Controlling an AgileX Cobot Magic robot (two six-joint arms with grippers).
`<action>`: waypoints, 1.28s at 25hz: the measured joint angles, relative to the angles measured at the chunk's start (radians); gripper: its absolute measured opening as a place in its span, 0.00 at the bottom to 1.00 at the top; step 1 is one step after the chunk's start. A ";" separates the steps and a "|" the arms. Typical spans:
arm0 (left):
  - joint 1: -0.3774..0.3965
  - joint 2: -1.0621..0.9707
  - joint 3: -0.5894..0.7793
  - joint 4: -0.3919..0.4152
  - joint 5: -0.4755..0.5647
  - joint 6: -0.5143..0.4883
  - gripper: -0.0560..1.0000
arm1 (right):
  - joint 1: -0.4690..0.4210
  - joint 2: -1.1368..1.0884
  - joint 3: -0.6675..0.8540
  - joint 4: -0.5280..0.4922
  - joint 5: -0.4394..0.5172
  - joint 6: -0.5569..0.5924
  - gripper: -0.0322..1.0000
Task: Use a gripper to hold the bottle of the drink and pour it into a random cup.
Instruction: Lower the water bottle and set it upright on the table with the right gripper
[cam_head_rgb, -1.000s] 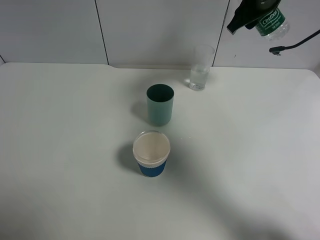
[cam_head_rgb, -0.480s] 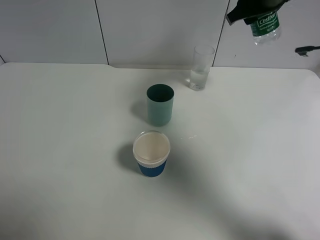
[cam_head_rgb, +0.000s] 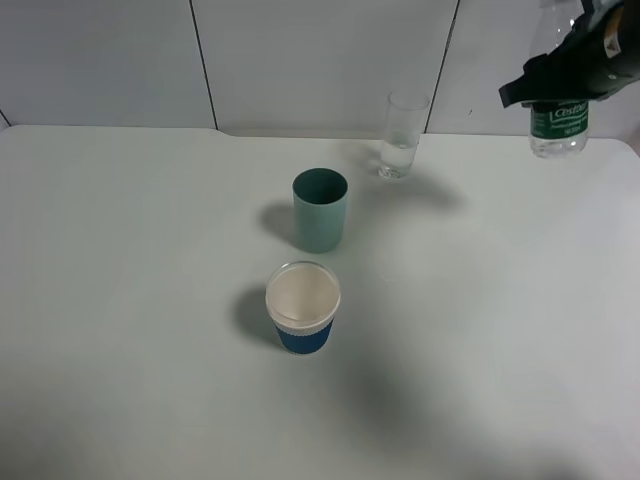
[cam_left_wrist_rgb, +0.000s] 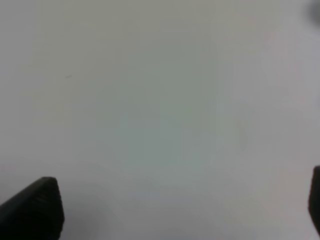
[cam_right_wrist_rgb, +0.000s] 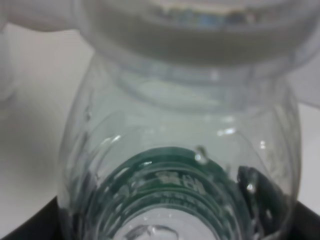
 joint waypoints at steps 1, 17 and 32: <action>0.000 0.000 0.000 0.000 0.000 0.000 0.99 | -0.012 -0.012 0.038 0.010 -0.044 -0.006 0.58; 0.000 0.000 0.000 0.000 0.000 0.000 0.99 | -0.070 -0.038 0.362 0.569 -0.646 -0.767 0.58; 0.000 0.000 0.000 0.000 0.000 0.000 0.99 | -0.070 0.196 0.427 0.753 -0.923 -0.681 0.58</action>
